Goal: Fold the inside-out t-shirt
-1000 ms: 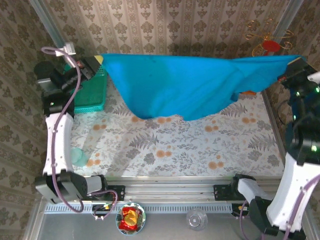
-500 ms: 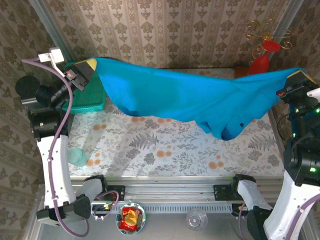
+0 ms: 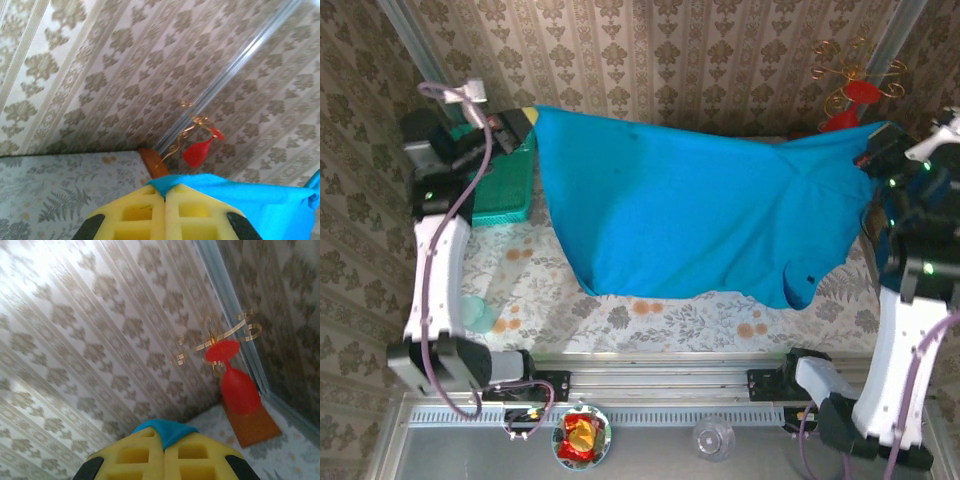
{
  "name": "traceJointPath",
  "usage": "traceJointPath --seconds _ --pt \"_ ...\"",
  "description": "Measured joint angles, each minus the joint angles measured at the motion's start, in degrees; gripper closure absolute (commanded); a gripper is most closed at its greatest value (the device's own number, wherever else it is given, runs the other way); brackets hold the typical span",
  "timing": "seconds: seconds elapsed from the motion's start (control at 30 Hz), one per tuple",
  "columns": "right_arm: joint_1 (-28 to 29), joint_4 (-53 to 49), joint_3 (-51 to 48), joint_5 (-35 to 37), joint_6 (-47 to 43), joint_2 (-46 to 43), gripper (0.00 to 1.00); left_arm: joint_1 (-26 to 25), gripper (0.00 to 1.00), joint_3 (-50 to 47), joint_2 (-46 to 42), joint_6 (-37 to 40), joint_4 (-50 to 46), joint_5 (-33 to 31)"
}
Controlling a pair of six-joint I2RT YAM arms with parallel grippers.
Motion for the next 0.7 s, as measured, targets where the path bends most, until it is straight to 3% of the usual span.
traceJointPath --seconds 0.2,0.37,0.57,0.7 --pt "0.3 3.3 -6.7 -4.2 1.2 10.1 1.0 -3.7 1.0 7.6 20.3 5.4 -2.1 -3.6" --pt "2.6 4.2 -13.4 -6.0 1.9 10.3 1.0 -6.3 0.99 14.8 33.7 7.5 -5.0 -5.4" --pt "8.4 4.7 -23.8 -7.3 2.4 6.2 1.0 -8.2 0.68 15.2 38.4 8.4 -8.9 -8.4" --pt "12.6 5.0 -32.7 -8.2 3.9 6.4 1.0 -8.2 0.59 9.8 35.1 11.2 -12.0 -13.5"
